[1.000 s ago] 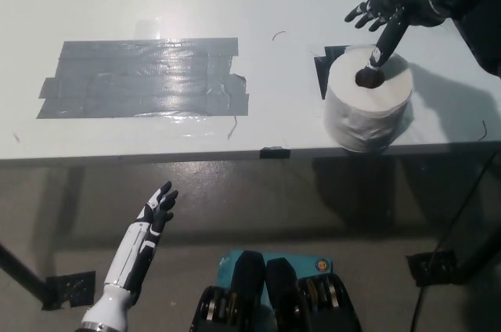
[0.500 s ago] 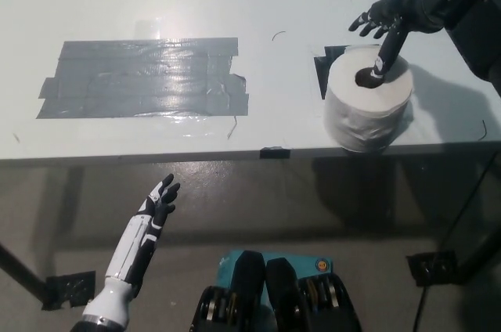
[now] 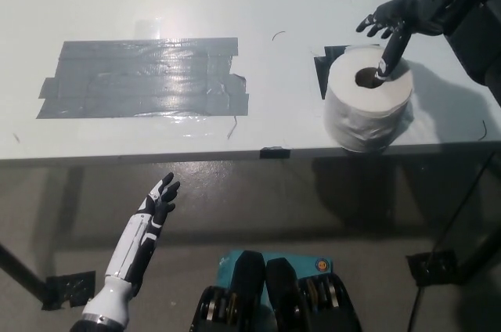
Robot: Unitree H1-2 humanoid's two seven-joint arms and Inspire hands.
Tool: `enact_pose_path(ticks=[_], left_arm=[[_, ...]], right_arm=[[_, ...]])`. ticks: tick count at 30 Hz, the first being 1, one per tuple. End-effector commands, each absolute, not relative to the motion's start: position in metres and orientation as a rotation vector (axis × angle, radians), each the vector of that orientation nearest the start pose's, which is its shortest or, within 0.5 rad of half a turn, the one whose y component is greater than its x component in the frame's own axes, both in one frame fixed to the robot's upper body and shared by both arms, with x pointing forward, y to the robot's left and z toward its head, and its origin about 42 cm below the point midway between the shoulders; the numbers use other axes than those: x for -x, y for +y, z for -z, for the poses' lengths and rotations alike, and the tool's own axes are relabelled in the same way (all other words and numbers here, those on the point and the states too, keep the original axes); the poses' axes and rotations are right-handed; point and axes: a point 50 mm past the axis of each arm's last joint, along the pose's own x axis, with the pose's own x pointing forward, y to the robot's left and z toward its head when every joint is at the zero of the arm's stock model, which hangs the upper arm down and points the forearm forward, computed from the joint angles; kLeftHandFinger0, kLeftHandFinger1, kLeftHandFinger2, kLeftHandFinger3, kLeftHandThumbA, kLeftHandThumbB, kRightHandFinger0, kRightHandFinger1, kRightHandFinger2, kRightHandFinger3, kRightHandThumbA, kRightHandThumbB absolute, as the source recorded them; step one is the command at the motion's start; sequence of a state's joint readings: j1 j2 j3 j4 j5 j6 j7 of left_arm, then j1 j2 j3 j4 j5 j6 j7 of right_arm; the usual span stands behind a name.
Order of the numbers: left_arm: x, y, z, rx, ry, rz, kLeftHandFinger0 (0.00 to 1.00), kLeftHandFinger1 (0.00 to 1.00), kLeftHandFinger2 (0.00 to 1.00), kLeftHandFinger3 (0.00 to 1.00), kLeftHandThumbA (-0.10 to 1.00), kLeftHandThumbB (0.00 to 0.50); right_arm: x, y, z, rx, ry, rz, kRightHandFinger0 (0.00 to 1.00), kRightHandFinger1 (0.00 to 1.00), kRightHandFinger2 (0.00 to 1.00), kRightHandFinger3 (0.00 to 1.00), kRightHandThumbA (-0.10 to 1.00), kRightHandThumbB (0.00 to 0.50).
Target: A toilet paper roll is kept on the black spot on the desk infront of the robot and the robot inserts its right thumb into the hole in the centre to grab the roll. Then it passes the roll to a person.
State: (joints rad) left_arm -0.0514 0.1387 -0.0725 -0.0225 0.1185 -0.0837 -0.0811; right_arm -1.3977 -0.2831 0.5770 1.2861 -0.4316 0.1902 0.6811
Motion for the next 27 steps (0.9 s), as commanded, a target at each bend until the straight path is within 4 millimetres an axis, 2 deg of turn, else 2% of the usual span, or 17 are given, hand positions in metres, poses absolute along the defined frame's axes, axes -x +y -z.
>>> enact_pose_path(ticks=[1, 3, 7, 12, 15, 17, 20, 23, 27], left_arm=[[-0.303, 0.225, -0.134, -0.285, -0.202, 0.191, 1.00, 1.00, 1.00, 1.00, 1.00, 0.187], [-0.303, 0.224, -0.134, -0.289, -0.208, 0.194, 1.00, 1.00, 1.00, 1.00, 1.00, 0.184], [-0.304, 0.224, -0.134, -0.293, -0.212, 0.194, 1.00, 1.00, 1.00, 1.00, 1.00, 0.183], [-0.306, 0.223, -0.135, -0.295, -0.218, 0.196, 1.00, 1.00, 1.00, 1.00, 1.00, 0.173], [-0.306, 0.223, -0.137, -0.297, -0.221, 0.195, 1.00, 1.00, 1.00, 1.00, 1.00, 0.169], [-0.307, 0.222, -0.139, -0.301, -0.226, 0.198, 1.00, 1.00, 1.00, 1.00, 1.00, 0.161], [-0.308, 0.223, -0.140, -0.309, -0.235, 0.199, 1.00, 1.00, 1.00, 1.00, 1.00, 0.152], [-0.308, 0.223, -0.141, -0.303, -0.235, 0.198, 1.00, 1.00, 1.00, 1.00, 1.00, 0.156], [-0.310, 0.223, -0.142, -0.310, -0.236, 0.197, 1.00, 1.00, 1.00, 1.00, 1.00, 0.155]], right_arm=[[-0.600, -0.182, -0.393, 1.204, 0.374, -0.467, 1.00, 1.00, 1.00, 1.00, 0.87, 0.352], [-0.600, -0.177, -0.390, 1.243, 0.367, -0.478, 1.00, 1.00, 1.00, 1.00, 0.92, 0.338], [-0.599, -0.167, -0.388, 1.288, 0.364, -0.482, 1.00, 1.00, 1.00, 1.00, 0.99, 0.352], [-0.600, -0.164, -0.387, 1.258, 0.334, -0.466, 1.00, 1.00, 1.00, 1.00, 0.95, 0.377], [-0.600, -0.162, -0.385, 1.278, 0.324, -0.483, 1.00, 1.00, 1.00, 1.00, 0.97, 0.350], [-0.600, -0.162, -0.382, 1.292, 0.328, -0.484, 1.00, 1.00, 1.00, 1.00, 0.94, 0.354], [-0.599, -0.162, -0.381, 1.333, 0.340, -0.523, 1.00, 1.00, 1.00, 1.00, 0.98, 0.316], [-0.598, -0.165, -0.376, 1.331, 0.360, -0.537, 1.00, 1.00, 1.00, 1.00, 0.92, 0.308], [-0.598, -0.171, -0.371, 1.319, 0.398, -0.509, 1.00, 1.00, 1.00, 1.00, 0.82, 0.338]])
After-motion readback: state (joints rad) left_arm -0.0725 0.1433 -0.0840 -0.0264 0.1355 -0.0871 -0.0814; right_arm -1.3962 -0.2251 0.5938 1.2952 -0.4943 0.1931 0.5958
